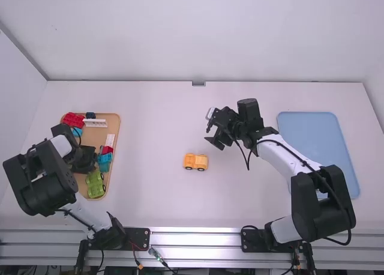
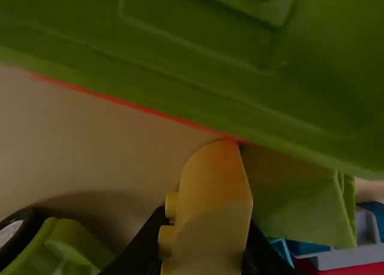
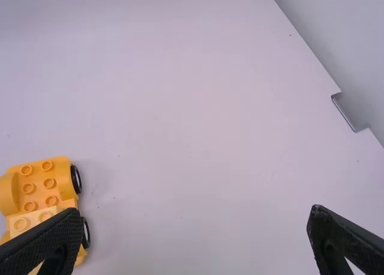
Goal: Assemble lego blocks to make yellow taxi
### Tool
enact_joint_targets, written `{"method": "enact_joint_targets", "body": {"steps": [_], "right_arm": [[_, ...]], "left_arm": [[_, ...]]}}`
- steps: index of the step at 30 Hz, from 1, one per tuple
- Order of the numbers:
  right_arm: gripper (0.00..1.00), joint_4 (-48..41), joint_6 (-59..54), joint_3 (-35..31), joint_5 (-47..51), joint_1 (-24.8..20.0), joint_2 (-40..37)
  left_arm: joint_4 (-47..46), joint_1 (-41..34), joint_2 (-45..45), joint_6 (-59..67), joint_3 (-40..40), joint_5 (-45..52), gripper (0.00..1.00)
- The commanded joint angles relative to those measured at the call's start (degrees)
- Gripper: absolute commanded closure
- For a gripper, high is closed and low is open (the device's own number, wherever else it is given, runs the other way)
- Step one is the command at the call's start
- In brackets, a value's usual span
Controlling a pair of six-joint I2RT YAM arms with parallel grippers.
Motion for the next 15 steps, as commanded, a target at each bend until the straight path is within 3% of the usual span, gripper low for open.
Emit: {"method": "enact_joint_targets", "body": {"steps": [1, 5, 11, 15], "right_arm": [[0.02, 0.2, 0.4, -0.4, -0.7, -0.1, -0.1], [0.01, 3.4, 7.2, -0.3, -0.6, -0.1, -0.1], [0.01, 10.2, 19.1, -0.3, -0.6, -0.1, -0.1], [0.01, 15.0, 26.8, -0.3, -0.7, -0.1, -0.1]], "left_arm": [[0.0, 0.0, -0.4, 1.9, 1.7, 0.7, 0.98], [-0.8, 0.0, -3.3, 3.1, 3.6, -0.7, 0.98], [-0.7, -0.3, -14.8, 4.3, 3.9, -1.9, 0.98], [6.1, -4.6, -23.5, 15.5, 1.4, 0.6, 0.98]]}}
